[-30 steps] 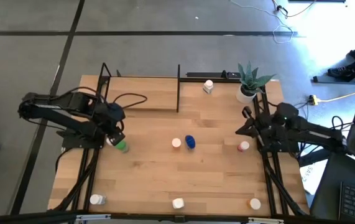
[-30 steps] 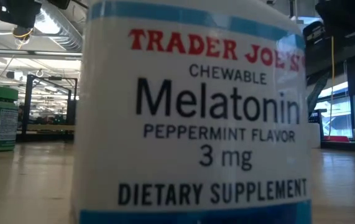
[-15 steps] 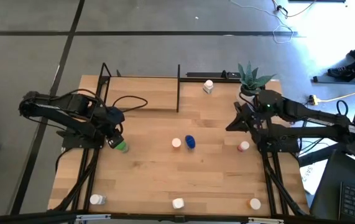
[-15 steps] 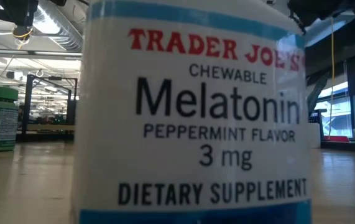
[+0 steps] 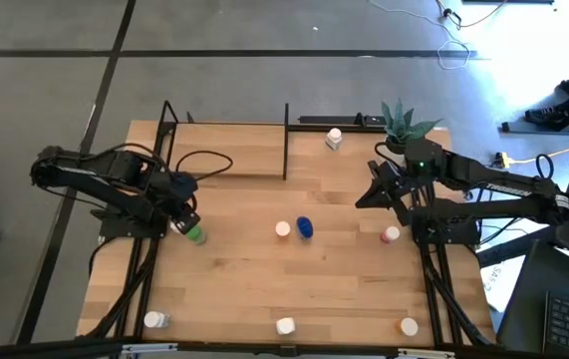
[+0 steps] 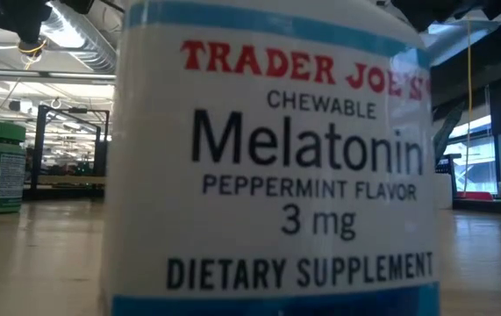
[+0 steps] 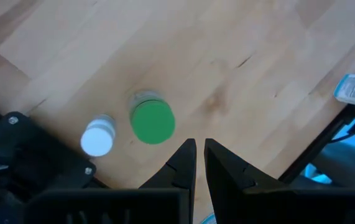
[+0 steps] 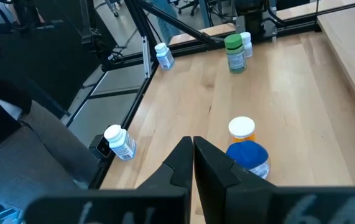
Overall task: Pick and place medicine bottles onto shelf by color
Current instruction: Put the green pill bottle on the shelf
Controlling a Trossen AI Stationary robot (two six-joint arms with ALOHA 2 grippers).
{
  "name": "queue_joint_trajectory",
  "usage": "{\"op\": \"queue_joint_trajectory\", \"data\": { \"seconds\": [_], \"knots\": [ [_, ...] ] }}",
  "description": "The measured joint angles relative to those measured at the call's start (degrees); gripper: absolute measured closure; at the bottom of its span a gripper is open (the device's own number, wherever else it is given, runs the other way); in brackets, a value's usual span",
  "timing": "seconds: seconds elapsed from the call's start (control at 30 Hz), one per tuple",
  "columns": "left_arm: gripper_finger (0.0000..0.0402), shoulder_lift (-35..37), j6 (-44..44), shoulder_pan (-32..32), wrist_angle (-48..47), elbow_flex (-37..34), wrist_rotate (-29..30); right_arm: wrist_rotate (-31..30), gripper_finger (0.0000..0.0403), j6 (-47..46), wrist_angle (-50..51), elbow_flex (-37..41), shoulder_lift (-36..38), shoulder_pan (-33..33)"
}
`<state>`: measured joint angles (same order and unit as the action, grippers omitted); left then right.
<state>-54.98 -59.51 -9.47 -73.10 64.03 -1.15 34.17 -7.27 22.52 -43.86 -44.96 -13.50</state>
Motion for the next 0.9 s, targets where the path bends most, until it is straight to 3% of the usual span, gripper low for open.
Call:
{"op": "queue_joint_trajectory", "data": {
  "seconds": [0.9],
  "knots": [
    [0.0373, -2.12, -2.37, 0.02, 0.05, -0.07, 0.51, -0.09, 0.0385, 0.04, -0.09, 0.00, 0.01, 0.00]
  ]
}}
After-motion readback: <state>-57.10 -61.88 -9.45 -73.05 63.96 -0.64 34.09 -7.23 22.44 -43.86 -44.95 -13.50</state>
